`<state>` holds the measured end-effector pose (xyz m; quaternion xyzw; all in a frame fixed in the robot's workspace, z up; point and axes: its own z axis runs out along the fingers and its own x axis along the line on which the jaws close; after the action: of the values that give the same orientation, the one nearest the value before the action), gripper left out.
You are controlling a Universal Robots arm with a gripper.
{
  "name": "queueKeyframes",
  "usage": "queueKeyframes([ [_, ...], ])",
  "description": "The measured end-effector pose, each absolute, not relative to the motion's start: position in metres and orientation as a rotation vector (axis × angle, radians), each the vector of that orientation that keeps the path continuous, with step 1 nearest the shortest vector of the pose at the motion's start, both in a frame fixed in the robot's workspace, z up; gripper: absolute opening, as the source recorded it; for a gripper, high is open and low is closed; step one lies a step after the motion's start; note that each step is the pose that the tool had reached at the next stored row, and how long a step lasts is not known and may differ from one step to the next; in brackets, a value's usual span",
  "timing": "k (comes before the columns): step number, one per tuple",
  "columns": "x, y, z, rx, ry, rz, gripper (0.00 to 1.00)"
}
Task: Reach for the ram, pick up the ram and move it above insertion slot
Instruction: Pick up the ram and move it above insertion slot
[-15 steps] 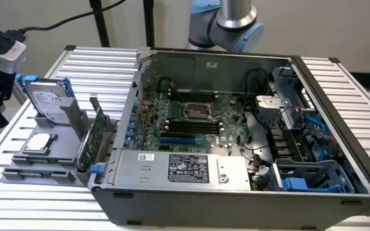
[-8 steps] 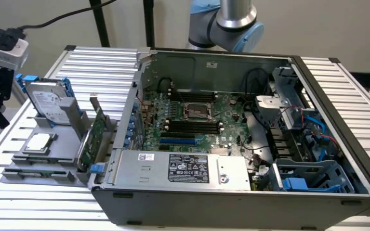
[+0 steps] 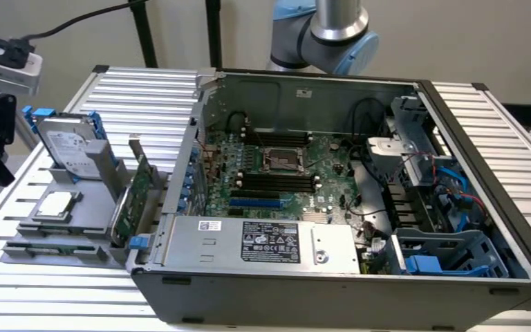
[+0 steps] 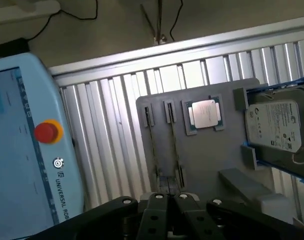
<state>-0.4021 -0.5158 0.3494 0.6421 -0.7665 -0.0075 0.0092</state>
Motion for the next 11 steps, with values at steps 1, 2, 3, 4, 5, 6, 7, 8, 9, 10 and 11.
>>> queueKeyframes([
  [1, -0.4021, -0.5158, 0.3490, 2.028, -2.375, -0.023, 0.11],
  [2, -0.4021, -0.5158, 0.3485, 2.049, -2.356, -0.023, 0.11],
  [3, -0.4021, -0.5158, 0.3480, 2.071, -2.338, -0.023, 0.11],
  [4, -0.4021, -0.5158, 0.3475, 2.092, -2.318, -0.022, 0.11],
  [5, -0.4021, -0.5158, 0.3470, 2.113, -2.299, -0.022, 0.11],
  [6, -0.4021, -0.5158, 0.3464, 2.134, -2.280, -0.022, 0.11],
  [7, -0.4021, -0.5158, 0.3458, 2.154, -2.260, -0.022, 0.11],
  [8, -0.4021, -0.5158, 0.3451, 2.174, -2.241, -0.021, 0.11],
  [9, -0.4021, -0.5157, 0.3447, 2.191, -2.224, -0.021, 0.11],
  [10, -0.4020, -0.5157, 0.3445, 2.198, -2.217, -0.021, 0.11],
  [11, -0.4019, -0.5156, 0.3445, 2.199, -2.216, -0.021, 0.11],
])
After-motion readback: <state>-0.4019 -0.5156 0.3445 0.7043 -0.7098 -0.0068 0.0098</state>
